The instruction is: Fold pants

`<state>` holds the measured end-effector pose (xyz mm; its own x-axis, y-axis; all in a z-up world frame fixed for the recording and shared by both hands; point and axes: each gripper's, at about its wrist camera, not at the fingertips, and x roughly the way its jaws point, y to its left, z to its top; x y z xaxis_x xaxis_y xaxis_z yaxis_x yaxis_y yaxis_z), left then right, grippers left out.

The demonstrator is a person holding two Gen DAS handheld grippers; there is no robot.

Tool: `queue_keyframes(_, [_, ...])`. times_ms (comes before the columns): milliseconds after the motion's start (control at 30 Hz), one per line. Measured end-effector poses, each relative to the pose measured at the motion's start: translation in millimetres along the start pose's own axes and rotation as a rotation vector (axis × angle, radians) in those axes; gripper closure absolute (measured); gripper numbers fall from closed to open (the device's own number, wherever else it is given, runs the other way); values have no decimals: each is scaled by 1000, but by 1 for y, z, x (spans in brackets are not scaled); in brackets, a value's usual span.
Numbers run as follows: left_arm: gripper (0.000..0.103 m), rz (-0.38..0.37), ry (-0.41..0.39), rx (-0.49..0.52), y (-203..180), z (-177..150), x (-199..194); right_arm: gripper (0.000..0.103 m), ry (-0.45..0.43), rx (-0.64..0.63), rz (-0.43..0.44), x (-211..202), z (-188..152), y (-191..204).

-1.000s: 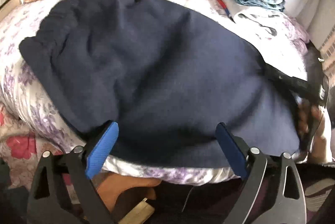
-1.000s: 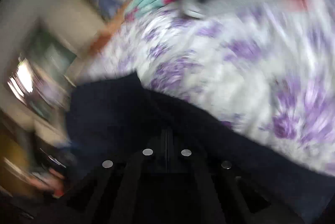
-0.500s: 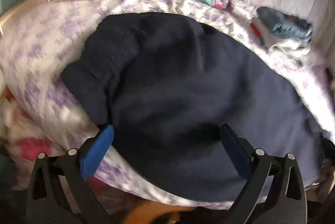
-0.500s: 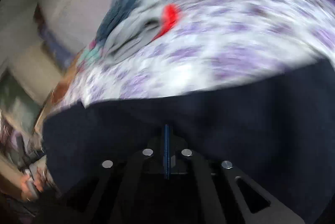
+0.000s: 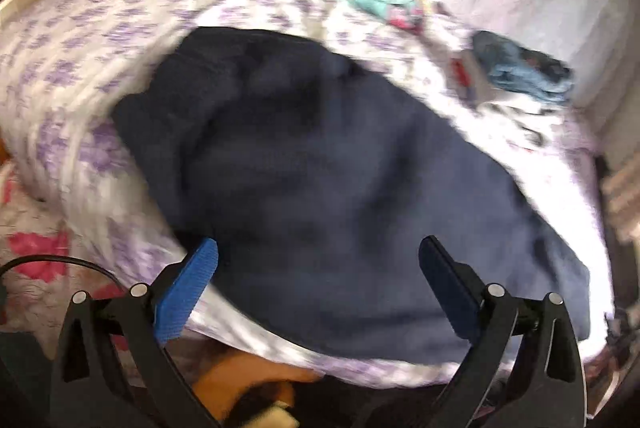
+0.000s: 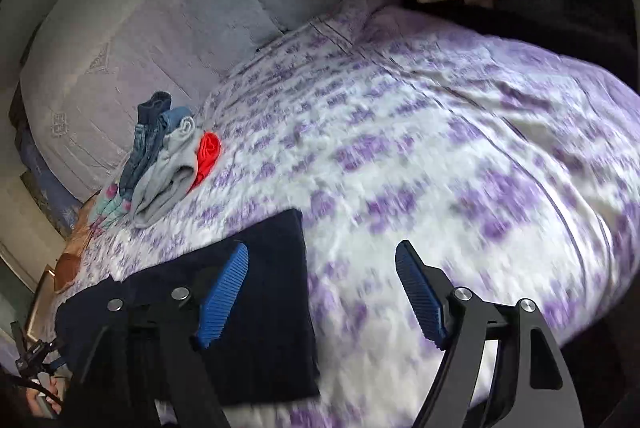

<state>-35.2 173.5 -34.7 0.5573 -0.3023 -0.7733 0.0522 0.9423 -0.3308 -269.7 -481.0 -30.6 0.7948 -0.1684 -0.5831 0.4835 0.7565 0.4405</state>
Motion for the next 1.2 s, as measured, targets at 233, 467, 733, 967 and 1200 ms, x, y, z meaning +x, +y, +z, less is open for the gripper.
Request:
queue_keyframes(233, [5,-162,63,174,-63,-18,2,35,86,73,102,1,-54,-14])
queue_keyframes(467, [5,-221,124,227,-87,-30,19,64,78,-15,122,16,-58,15])
queue_keyframes(733, [5,-249,146,175,-73,-32,26,86,-35,-17,325,-1,-26,64])
queue_keyframes(967, [5,-270,125,163,-75,-33,19,84,210,-443,572,49,-79,259])
queue_keyframes(1200, [5,-267,121,143,-65,-38,16,60,291,-523,592,70,-125,259])
